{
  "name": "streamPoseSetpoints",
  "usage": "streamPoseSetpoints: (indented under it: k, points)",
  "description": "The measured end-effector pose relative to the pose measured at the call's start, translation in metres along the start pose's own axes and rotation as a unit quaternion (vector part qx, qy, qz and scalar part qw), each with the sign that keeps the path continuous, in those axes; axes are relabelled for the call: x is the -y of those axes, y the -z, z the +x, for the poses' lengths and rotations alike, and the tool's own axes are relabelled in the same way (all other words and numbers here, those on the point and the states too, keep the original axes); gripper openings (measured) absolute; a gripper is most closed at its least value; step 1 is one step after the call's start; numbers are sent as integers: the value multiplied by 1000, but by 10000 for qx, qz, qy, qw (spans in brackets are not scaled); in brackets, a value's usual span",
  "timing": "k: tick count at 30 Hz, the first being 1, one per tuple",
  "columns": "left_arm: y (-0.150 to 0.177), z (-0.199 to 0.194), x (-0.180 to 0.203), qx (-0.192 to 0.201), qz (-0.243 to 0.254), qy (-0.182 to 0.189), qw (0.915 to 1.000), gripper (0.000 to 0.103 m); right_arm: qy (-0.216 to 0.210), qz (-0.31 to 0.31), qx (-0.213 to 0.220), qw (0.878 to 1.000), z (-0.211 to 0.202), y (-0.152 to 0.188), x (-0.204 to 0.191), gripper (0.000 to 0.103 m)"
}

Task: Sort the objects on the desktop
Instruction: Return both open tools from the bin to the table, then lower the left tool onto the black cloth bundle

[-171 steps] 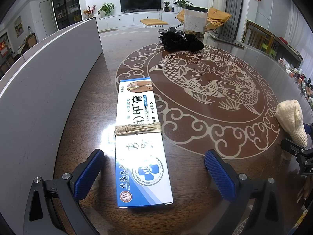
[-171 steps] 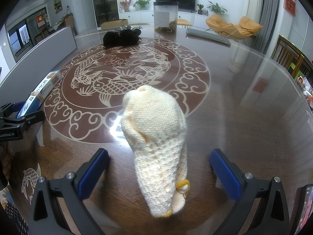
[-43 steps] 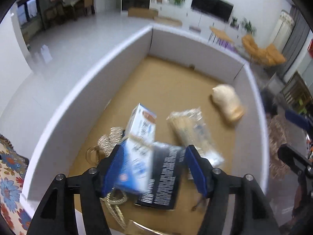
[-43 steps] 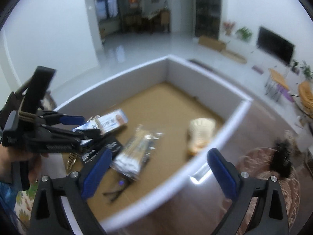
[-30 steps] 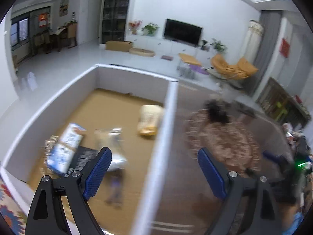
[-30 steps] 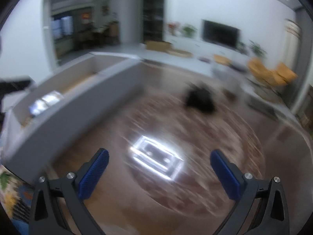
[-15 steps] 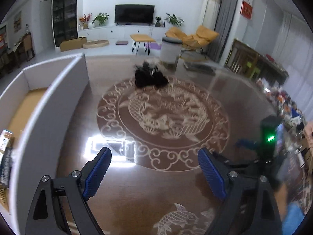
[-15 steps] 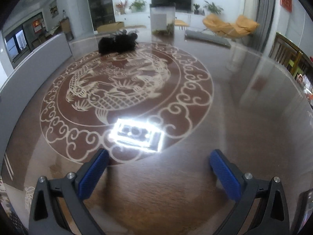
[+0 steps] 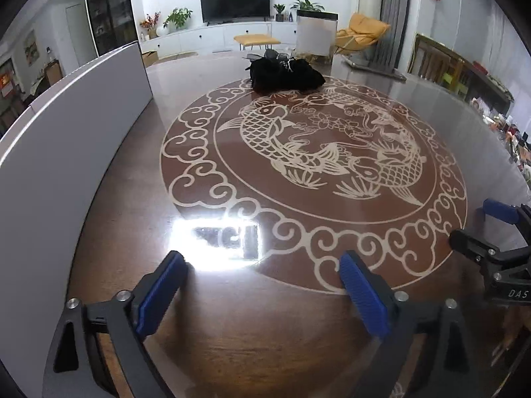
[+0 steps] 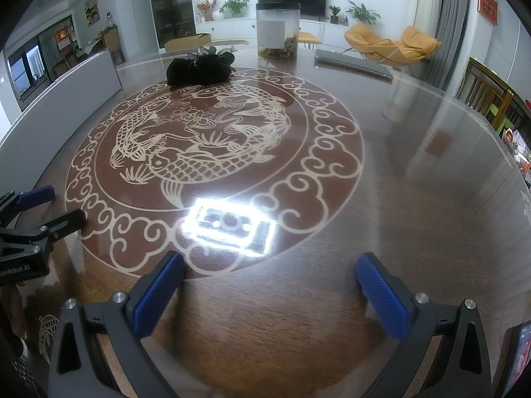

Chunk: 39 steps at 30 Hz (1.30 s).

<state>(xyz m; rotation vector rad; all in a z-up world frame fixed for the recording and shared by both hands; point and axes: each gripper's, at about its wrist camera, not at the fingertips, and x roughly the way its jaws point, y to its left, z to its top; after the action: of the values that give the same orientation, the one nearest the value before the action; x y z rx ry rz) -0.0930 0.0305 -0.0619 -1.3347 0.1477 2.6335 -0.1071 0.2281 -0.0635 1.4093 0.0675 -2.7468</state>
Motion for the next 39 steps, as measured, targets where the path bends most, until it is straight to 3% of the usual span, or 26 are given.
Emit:
streamPoseSetpoints:
  k: [31,39]
  points:
    - [3,-2,-4,-76,-37,-8,10000,103,0,5,-1,10000,1,-1,-1,103]
    - [-6,3,-7,-197,338,267,9989,103,0,5,0,10000,1,0,-1,103]
